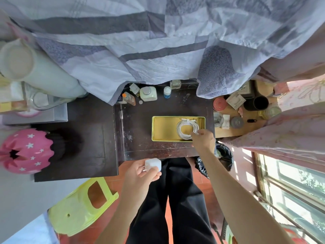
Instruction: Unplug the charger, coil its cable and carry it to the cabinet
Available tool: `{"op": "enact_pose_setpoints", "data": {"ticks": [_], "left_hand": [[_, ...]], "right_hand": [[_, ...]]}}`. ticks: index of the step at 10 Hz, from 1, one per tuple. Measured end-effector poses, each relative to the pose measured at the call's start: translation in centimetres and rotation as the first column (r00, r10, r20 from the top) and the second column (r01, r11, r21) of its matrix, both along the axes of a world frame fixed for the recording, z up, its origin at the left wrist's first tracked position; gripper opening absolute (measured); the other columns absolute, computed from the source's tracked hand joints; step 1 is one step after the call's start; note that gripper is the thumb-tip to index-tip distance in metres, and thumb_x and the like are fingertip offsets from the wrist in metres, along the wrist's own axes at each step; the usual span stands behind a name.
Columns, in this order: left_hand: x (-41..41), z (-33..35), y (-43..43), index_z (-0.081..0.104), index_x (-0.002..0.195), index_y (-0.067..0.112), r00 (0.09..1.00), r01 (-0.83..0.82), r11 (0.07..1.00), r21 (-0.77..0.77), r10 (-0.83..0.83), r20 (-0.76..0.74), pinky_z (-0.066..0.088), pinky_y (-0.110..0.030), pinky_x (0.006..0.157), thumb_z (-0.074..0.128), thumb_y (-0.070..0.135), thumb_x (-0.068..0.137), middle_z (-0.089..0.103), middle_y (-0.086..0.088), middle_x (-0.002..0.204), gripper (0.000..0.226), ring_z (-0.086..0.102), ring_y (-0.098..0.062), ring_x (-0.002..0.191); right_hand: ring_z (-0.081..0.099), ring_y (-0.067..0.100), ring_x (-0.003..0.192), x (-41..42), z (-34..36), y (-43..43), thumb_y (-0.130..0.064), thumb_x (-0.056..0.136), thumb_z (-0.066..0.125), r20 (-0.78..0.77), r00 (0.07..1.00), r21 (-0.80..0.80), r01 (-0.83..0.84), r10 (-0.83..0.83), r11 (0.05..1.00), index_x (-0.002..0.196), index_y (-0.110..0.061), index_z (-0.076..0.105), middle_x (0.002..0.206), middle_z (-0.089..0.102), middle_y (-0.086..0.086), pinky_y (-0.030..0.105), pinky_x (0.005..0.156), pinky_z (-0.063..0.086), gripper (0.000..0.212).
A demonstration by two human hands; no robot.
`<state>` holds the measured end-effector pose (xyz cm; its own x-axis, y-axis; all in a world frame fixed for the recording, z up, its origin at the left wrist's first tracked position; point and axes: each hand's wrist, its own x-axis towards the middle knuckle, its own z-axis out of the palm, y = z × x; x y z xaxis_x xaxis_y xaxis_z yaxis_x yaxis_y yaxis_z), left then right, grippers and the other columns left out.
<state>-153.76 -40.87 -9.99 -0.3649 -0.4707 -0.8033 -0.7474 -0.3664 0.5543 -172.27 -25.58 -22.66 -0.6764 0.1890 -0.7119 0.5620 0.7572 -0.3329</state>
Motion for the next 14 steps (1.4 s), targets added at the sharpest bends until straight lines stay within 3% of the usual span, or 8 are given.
{"op": "enact_pose_setpoints", "data": {"ticks": [1,3,4,6,9,12,13,14], "left_hand": [[-1.5,0.2,0.2,0.073,0.098,0.03,0.997,0.076,0.995,-0.066,-0.077,-0.022,0.061,-0.019,0.068,0.078,0.029,0.075,0.079,0.017,0.09,0.023,0.078,-0.009,0.083],[-6.5,-3.1,0.5,0.07,0.084,0.029,0.978,0.208,0.952,-0.224,-0.198,0.063,0.064,-0.039,0.077,0.073,0.029,0.082,0.078,0.006,0.077,0.003,0.075,-0.008,0.07],[-9.4,-6.0,0.7,0.07,0.077,0.018,0.955,0.29,0.915,-0.279,-0.257,0.148,0.065,-0.044,0.069,0.067,0.029,0.083,0.076,-0.001,0.068,0.013,0.075,-0.014,0.06],[-13.1,-11.7,1.1,0.068,0.1,0.006,0.869,0.48,0.802,-0.355,-0.377,0.322,0.059,-0.042,0.083,0.062,0.036,0.092,0.076,-0.014,0.096,0.032,0.074,-0.035,0.088],[-14.4,-16.2,0.5,0.062,0.118,0.007,0.79,0.592,0.692,-0.413,-0.396,0.469,0.054,-0.042,0.088,0.068,0.035,0.096,0.071,-0.016,0.119,0.036,0.069,-0.037,0.108],[-13.9,-12.6,-0.1,0.06,0.125,0.012,0.802,0.586,0.687,-0.43,-0.415,0.43,0.053,-0.041,0.091,0.069,0.042,0.092,0.071,-0.01,0.123,0.046,0.067,-0.033,0.112],[-12.0,-8.7,-1.5,0.065,0.121,0.017,0.858,0.511,0.763,-0.395,-0.433,0.275,0.055,-0.033,0.087,0.064,0.037,0.094,0.074,-0.001,0.114,0.034,0.07,-0.02,0.099],[-9.0,-4.2,-2.5,0.069,0.111,0.021,0.889,0.457,0.85,-0.264,-0.446,0.104,0.052,-0.024,0.073,0.059,0.033,0.096,0.075,0.004,0.102,0.022,0.072,-0.011,0.082]], "right_hand": [[0.07,0.018,0.09,1.3,2.6,1.4,-0.029,0.092,0.072,-0.016,0.999,-0.129,0.043,-0.045,0.991,0.111,-0.022,0.077,0.095,0.076,-0.005,0.034,0.08,0.057,0.021],[0.065,-0.007,0.057,5.8,5.1,5.5,-0.019,0.098,0.071,0.009,0.985,-0.344,0.164,-0.171,0.925,0.095,-0.017,0.077,0.077,0.075,-0.001,0.006,0.054,0.047,0.007],[0.064,-0.005,0.053,7.7,4.9,7.6,-0.018,0.1,0.07,0.077,0.973,-0.354,0.233,-0.22,0.906,0.093,-0.016,0.078,0.077,0.077,0.003,0.018,0.062,0.051,0.01],[0.067,0.001,0.054,8.9,3.3,9.0,-0.029,0.098,0.073,0.118,0.948,-0.352,0.32,-0.297,0.88,0.093,-0.025,0.079,0.081,0.081,0.004,0.011,0.051,0.047,0.01],[0.064,-0.001,0.054,8.8,2.1,10.0,-0.025,0.1,0.071,0.112,0.958,-0.384,0.288,-0.265,0.877,0.093,-0.024,0.078,0.069,0.077,-0.009,0.008,0.052,0.047,0.011],[0.063,0.011,0.066,8.1,5.8,10.8,-0.018,0.103,0.067,0.088,0.97,-0.377,0.242,-0.225,0.894,0.102,-0.014,0.079,0.079,0.076,0.0,0.03,0.073,0.05,0.013],[0.064,0.01,0.068,7.2,10.6,10.7,-0.017,0.105,0.065,0.029,0.984,-0.406,0.173,-0.177,0.897,0.104,-0.012,0.078,0.088,0.077,0.015,0.025,0.072,0.053,0.014],[0.064,0.006,0.067,6.0,17.4,11.3,-0.017,0.105,0.064,-0.102,0.983,-0.456,0.088,-0.151,0.886,0.107,-0.02,0.077,0.086,0.077,0.006,0.014,0.061,0.052,0.013]]}}
